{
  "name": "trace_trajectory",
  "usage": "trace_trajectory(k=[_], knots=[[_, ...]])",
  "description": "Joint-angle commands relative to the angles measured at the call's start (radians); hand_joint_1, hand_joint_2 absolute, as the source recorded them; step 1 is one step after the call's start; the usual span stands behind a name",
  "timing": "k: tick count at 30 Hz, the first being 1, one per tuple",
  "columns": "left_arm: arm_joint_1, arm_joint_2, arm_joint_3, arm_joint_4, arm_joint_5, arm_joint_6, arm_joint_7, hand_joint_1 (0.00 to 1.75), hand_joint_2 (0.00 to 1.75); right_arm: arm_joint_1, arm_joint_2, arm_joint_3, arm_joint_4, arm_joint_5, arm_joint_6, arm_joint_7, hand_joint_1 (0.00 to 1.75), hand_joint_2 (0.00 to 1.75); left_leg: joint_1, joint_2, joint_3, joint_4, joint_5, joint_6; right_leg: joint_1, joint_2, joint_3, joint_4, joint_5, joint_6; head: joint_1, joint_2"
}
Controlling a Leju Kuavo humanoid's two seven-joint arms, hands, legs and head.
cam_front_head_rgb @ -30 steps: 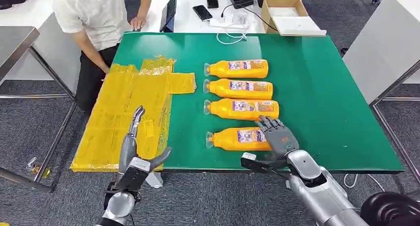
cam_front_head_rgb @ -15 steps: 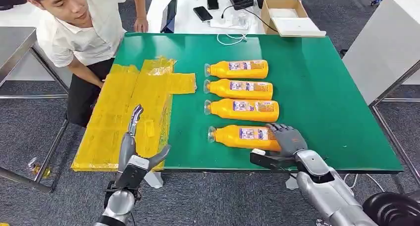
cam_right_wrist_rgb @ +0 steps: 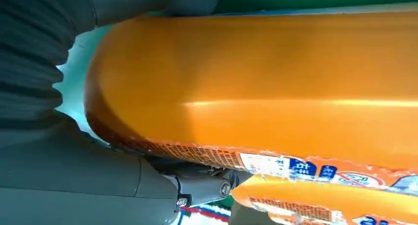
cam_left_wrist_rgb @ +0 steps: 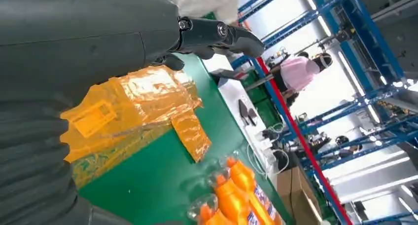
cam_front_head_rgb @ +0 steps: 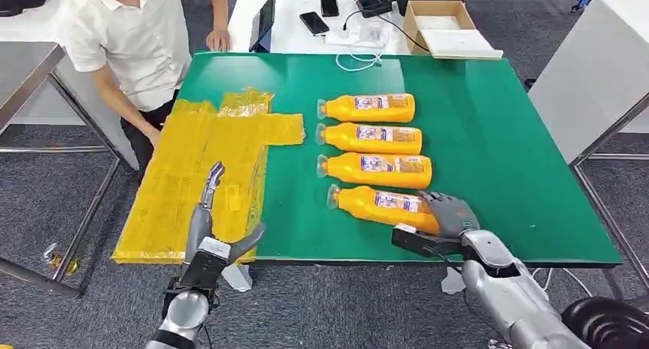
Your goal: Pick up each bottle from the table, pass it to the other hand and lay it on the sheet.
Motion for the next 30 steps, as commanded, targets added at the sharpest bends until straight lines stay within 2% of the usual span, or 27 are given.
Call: trace_trajectory(k=[1, 3, 6, 8, 10, 12, 14, 15, 18, 21, 30], knots=[[-0.025, 0.013, -0.022, 0.058, 0.032, 0.017, -0.029, 0.0, 1.75, 0.127, 0.019, -0.126, 0.07, -0.135, 0.037, -0.199, 1.75, 1.75, 0.003, -0.006, 0.0, -0.002, 0.003, -0.002, 0.003, -0.007, 0.0, -0.005, 0.002, -0.003, 0.0, 0.0], [-0.002, -0.007, 0.014, 0.023, 0.1, 0.032, -0.059, 0.0, 1.75, 0.224, 0.029, -0.179, -0.111, -0.238, 0.07, -0.274, 1.75, 1.75, 0.004, -0.006, 0.0, -0.002, 0.002, 0.0, 0.004, -0.007, 0.001, -0.007, 0.002, -0.003, 0.0, 0.0], [0.044, -0.06, 0.071, -0.052, 0.328, -0.044, -0.026, 0.0, 1.75, 0.334, 0.119, -0.242, -0.364, -0.355, 0.054, -0.34, 1.75, 1.75, 0.004, -0.002, 0.001, 0.0, 0.0, 0.0, 0.004, -0.001, 0.003, -0.006, 0.001, -0.001, 0.001, 0.0], [0.05, -0.057, 0.061, -0.062, 0.33, -0.045, -0.025, 0.0, 1.75, 0.343, 0.139, -0.231, -0.402, -0.353, 0.052, -0.311, 1.75, 1.75, 0.003, -0.001, -0.003, 0.0, 0.0, 0.002, 0.003, 0.0, 0.01, -0.004, 0.002, 0.001, 0.001, 0.0], [0.051, -0.057, 0.06, -0.062, 0.33, -0.045, -0.025, 0.0, 1.75, 0.342, 0.137, -0.232, -0.402, -0.353, 0.052, -0.311, 1.75, 1.75, 0.003, 0.0, -0.003, 0.0, 0.0, 0.001, 0.003, 0.001, 0.009, -0.004, 0.003, 0.0, 0.001, 0.0], [0.068, -0.06, 0.051, -0.062, 0.487, -0.163, 0.051, 0.0, 1.75, 0.364, 0.181, -0.262, -0.463, -0.41, 0.02, -0.4, 1.75, 1.75, 0.002, 0.0, -0.007, 0.0, 0.001, 0.002, 0.002, 0.0, 0.005, -0.004, 0.003, 0.001, 0.0, 0.0], [0.084, -0.05, 0.009, -0.044, 0.527, -0.207, 0.107, 0.0, 1.75, 0.384, 0.217, -0.254, -0.544, -0.435, 0.017, -0.432, 1.75, 1.75, 0.002, -0.001, -0.008, 0.0, 0.001, 0.002, 0.002, -0.001, 0.003, -0.004, 0.003, 0.001, 0.0, 0.0], [0.083, -0.024, -0.043, -0.003, 0.559, -0.238, 0.19, 0.0, 1.75, 0.399, 0.255, -0.262, -0.593, -0.463, -0.003, -0.445, 1.75, 1.75, 0.003, -0.003, -0.01, 0.0, 0.002, 0.001, 0.003, -0.003, 0.002, -0.004, 0.003, 0.0, 0.0, 0.0], [0.095, -0.001, -0.089, 0.003, 0.667, -0.326, 0.156, 0.0, 1.75, 0.364, 0.301, -0.233, -0.598, -0.527, -0.002, -0.44, 1.75, 1.75, 0.003, 0.003, -0.012, -0.001, 0.002, 0.001, 0.003, 0.001, -0.001, -0.004, 0.004, -0.001, 0.0, 0.0], [0.103, 0.019, -0.105, -0.042, 0.666, -0.334, 0.146, 0.0, 1.75, 0.331, 0.327, -0.197, -0.552, -0.55, 0.007, -0.446, 1.75, 1.75, 0.002, 0.0, -0.012, -0.001, 0.002, 0.003, 0.002, -0.001, -0.001, -0.003, 0.004, 0.001, 0.0, 0.0], [0.095, 0.022, -0.105, -0.037, 0.667, -0.344, 0.152, 0.0, 1.75, 0.313, 0.328, -0.182, -0.519, -0.555, 0.002, -0.455, 1.75, 1.75, 0.002, -0.002, -0.013, -0.001, 0.003, 0.004, 0.001, -0.003, 0.0, -0.003, 0.003, 0.002, 0.0, 0.0]])
